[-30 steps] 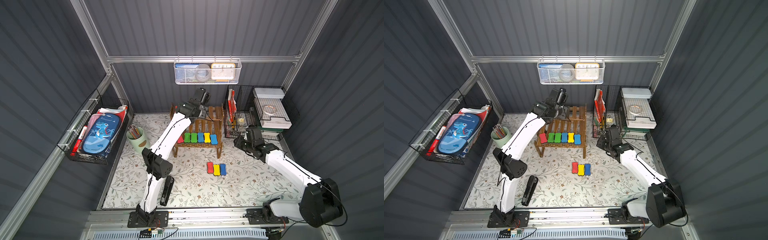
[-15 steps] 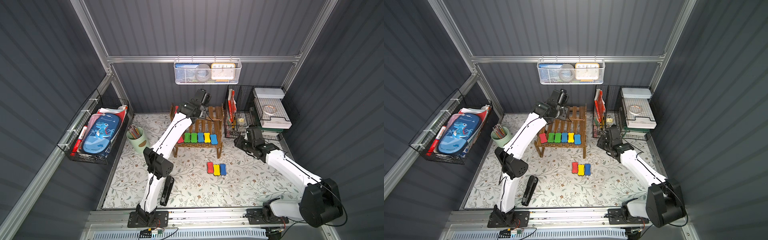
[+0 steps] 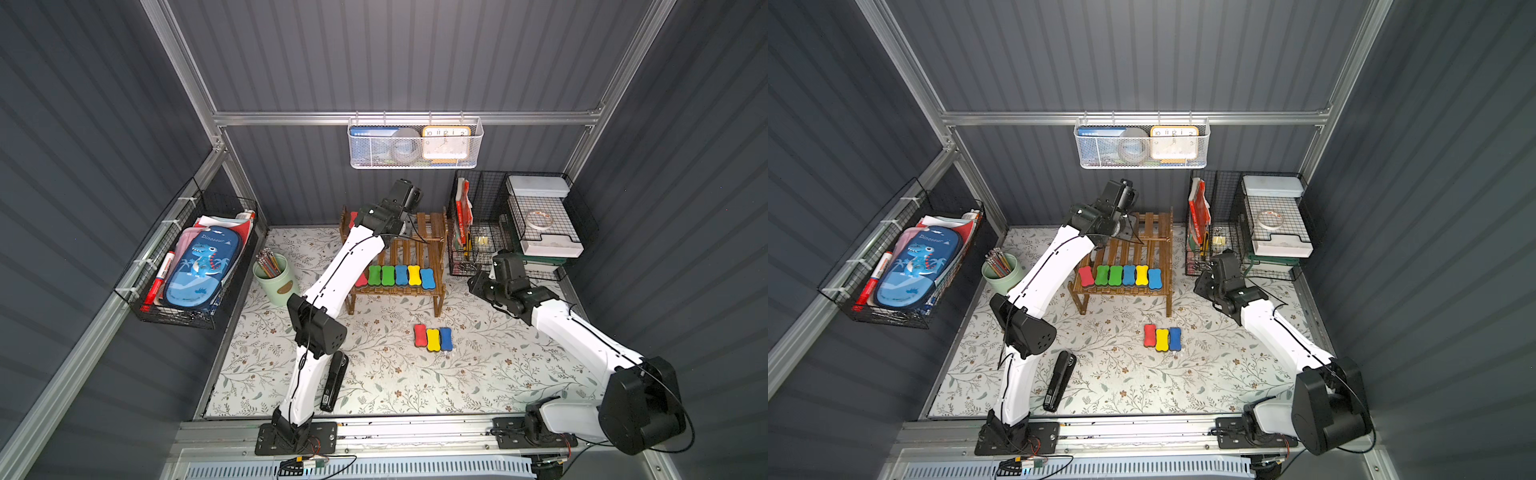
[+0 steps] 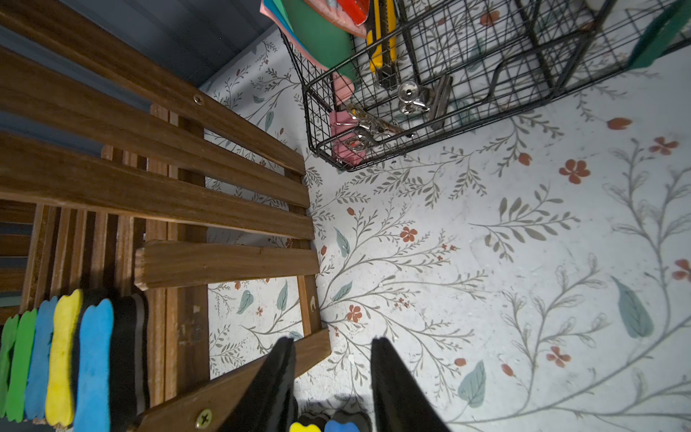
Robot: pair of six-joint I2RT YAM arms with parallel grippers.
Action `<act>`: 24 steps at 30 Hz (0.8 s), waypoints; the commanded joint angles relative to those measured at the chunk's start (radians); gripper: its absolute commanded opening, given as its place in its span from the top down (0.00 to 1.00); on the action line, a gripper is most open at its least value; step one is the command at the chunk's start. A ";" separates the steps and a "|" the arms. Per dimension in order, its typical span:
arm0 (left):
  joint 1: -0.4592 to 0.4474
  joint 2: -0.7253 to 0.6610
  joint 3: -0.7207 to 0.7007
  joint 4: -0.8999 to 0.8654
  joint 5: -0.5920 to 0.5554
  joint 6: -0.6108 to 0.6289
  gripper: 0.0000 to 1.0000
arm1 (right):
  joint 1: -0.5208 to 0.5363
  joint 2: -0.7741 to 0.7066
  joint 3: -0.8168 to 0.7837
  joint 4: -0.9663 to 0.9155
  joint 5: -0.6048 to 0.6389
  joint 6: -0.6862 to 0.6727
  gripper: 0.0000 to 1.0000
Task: Remove the whiteboard erasers from the shelf
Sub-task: Pick up the whiteboard eraser from the shelf.
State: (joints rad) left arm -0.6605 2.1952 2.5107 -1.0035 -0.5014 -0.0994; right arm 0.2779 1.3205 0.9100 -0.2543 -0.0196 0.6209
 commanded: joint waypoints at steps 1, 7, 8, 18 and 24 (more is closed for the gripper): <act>-0.001 0.018 -0.005 -0.010 -0.001 -0.005 0.54 | -0.006 0.003 -0.014 0.005 -0.002 0.010 0.61; 0.000 -0.004 -0.006 0.011 -0.001 -0.005 0.60 | -0.009 0.001 -0.013 0.006 -0.005 0.009 0.61; -0.001 -0.014 -0.006 0.017 -0.002 -0.008 0.60 | -0.009 -0.001 -0.013 0.006 -0.005 0.008 0.61; -0.028 -0.245 -0.235 0.132 -0.016 -0.075 0.66 | -0.011 0.003 -0.012 0.005 -0.007 0.010 0.61; -0.114 -0.467 -0.497 0.207 -0.072 -0.134 0.67 | -0.011 0.009 -0.012 0.009 -0.018 0.011 0.61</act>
State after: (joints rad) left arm -0.7334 1.8206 2.0823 -0.8520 -0.5323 -0.1761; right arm 0.2707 1.3205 0.9100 -0.2539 -0.0280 0.6258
